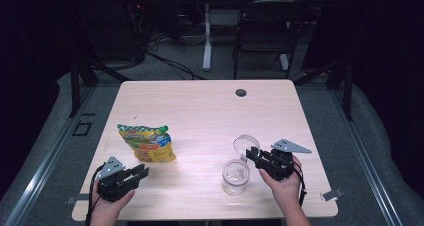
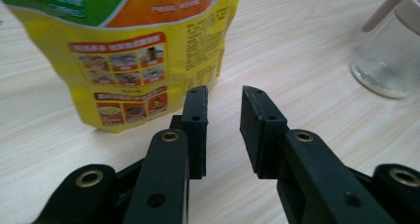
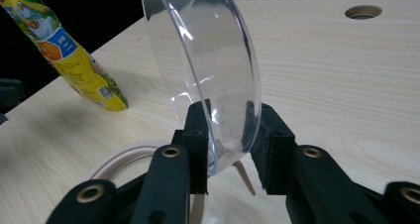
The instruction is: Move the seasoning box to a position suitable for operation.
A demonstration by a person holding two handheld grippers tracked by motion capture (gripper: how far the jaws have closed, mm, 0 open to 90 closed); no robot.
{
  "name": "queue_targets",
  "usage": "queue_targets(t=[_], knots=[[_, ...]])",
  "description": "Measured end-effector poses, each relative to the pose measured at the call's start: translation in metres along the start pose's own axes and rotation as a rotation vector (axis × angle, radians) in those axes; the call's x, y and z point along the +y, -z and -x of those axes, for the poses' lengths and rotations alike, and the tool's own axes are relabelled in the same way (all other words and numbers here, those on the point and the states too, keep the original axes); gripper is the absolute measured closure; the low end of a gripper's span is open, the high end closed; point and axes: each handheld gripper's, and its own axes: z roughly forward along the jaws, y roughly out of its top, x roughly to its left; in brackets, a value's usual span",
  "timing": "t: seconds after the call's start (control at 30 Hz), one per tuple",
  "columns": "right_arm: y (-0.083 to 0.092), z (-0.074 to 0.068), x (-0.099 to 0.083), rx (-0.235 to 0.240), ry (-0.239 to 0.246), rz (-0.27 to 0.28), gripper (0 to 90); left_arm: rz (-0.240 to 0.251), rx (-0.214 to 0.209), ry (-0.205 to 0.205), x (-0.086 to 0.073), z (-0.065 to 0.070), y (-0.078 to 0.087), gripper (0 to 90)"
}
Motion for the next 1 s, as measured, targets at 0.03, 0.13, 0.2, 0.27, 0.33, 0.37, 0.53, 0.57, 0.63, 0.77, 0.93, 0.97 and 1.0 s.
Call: queue_targets(t=[0.03, 0.13, 0.2, 0.27, 0.33, 0.37, 0.53, 0.57, 0.63, 0.77, 0.93, 0.97, 1.0], knots=[[0.001, -0.001, 0.0, 0.002, 0.001, 0.002, 68.4, 0.006, 0.003, 0.002, 0.0, -0.001, 0.0, 72.4], [0.005, -0.001, -0.002, 0.007, 0.007, -0.003, 67.6, 0.001, 0.015, 0.007, -0.001, -0.005, 0.001, 71.8], [0.008, -0.001, -0.003, 0.012, 0.002, 0.002, 66.3, 0.002, 0.018, 0.011, -0.001, -0.007, 0.0, 71.2], [0.009, -0.001, -0.004, 0.011, 0.005, 0.0, 65.1, 0.003, 0.022, 0.013, -0.001, -0.007, 0.0, 70.9], [0.011, -0.002, -0.005, 0.003, 0.012, 0.002, 63.4, 0.0, 0.03, 0.007, -0.001, -0.008, 0.0, 69.4], [0.012, -0.001, -0.006, 0.005, 0.019, -0.003, 62.5, -0.001, 0.031, 0.007, -0.001, -0.009, 0.0, 69.4], [0.017, 0.004, -0.008, 0.008, 0.035, -0.001, 58.5, 0.003, 0.023, 0.016, 0.0, -0.013, -0.001, 63.9], [0.02, 0.005, -0.008, 0.006, 0.032, 0.01, 58.0, 0.001, 0.025, 0.017, 0.0, -0.014, -0.001, 61.7], [0.022, 0.006, -0.009, 0.002, 0.037, 0.019, 56.8, -0.001, 0.023, 0.025, 0.0, -0.017, -0.002, 59.6], [0.025, 0.007, -0.01, -0.004, 0.049, 0.031, 55.8, -0.001, 0.027, 0.033, 0.001, -0.023, -0.001, 54.9], [0.026, 0.007, -0.013, -0.006, 0.04, 0.009, 54.6, 0.026, 0.024, 0.046, 0.004, -0.034, 0.004, 51.3], [0.025, 0.008, -0.014, -0.001, 0.033, 0.008, 54.6, 0.022, 0.029, 0.047, 0.005, -0.037, 0.005, 50.2], [0.026, 0.008, -0.015, -0.003, 0.034, -0.003, 54.6, 0.034, 0.036, 0.052, 0.005, -0.04, 0.005, 50.0]])
